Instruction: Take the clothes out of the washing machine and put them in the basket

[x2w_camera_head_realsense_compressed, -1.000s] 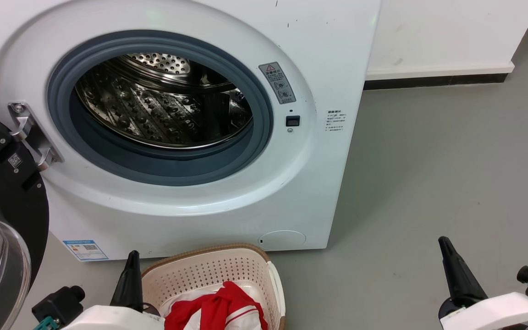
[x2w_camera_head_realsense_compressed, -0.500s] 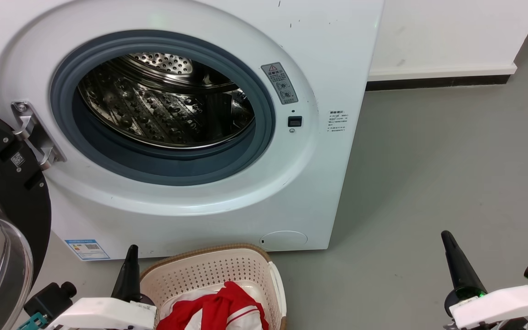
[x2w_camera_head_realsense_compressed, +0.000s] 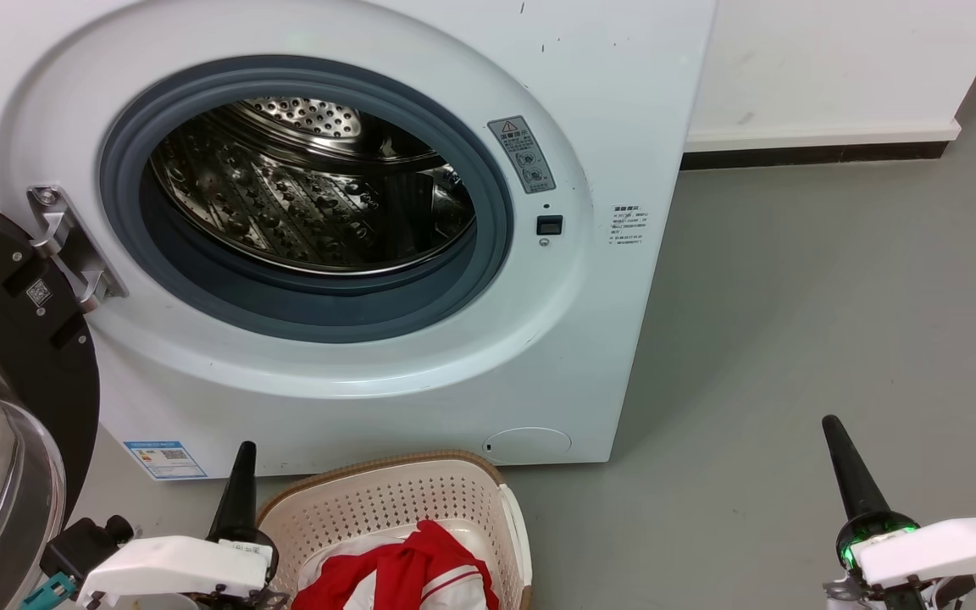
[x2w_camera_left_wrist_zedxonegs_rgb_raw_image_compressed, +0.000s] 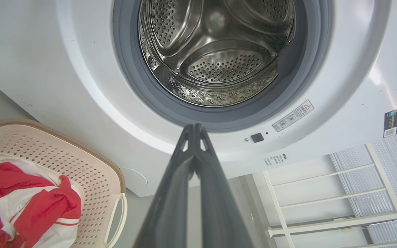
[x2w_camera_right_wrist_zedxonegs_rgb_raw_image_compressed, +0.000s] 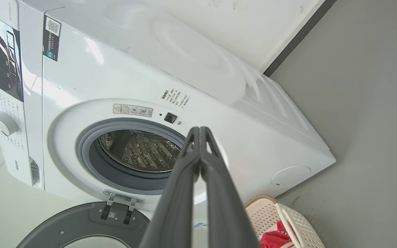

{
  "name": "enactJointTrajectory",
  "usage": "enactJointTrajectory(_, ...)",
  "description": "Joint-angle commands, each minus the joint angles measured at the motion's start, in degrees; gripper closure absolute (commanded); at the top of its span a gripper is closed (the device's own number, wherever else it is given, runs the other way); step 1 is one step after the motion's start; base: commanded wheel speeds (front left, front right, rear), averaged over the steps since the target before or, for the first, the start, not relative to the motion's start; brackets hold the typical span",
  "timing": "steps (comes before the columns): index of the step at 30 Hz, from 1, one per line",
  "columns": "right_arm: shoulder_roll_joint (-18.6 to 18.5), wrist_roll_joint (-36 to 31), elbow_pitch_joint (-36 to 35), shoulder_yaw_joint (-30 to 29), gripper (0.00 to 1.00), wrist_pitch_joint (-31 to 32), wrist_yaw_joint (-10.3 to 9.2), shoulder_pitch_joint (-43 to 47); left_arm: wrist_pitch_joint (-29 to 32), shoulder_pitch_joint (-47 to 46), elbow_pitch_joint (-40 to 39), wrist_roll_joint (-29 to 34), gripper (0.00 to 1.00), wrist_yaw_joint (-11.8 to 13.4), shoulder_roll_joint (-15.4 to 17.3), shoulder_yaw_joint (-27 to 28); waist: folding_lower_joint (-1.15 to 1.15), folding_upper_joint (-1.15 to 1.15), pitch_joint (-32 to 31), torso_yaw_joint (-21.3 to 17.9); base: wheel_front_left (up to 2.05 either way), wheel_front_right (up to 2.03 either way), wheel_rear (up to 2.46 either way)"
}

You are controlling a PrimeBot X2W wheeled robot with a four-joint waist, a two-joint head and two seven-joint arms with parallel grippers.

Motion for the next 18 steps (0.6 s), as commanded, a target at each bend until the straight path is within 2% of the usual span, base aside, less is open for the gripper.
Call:
enactJointTrajectory(1, -0.3, 2.1, 0.1, -0.2, 1.00, 0.2, 0.01, -1.9, 0.4, -1.4, -0.1, -1.8, 1.00, -0.6, 0.2, 0.4, 0.00, 0.00, 0.0, 0.0, 0.00, 0.00, 0.00)
enactJointTrajectory(18, -0.3, 12.0, 2.7, -1.0, 1.00, 1.1, 0.01, -3.8, 2.8, -3.0, 1.4, -11.7, 1.00, -1.4, 0.0, 1.3, 0.00, 0.00, -0.1, 0.4, 0.00, 0.00, 0.00)
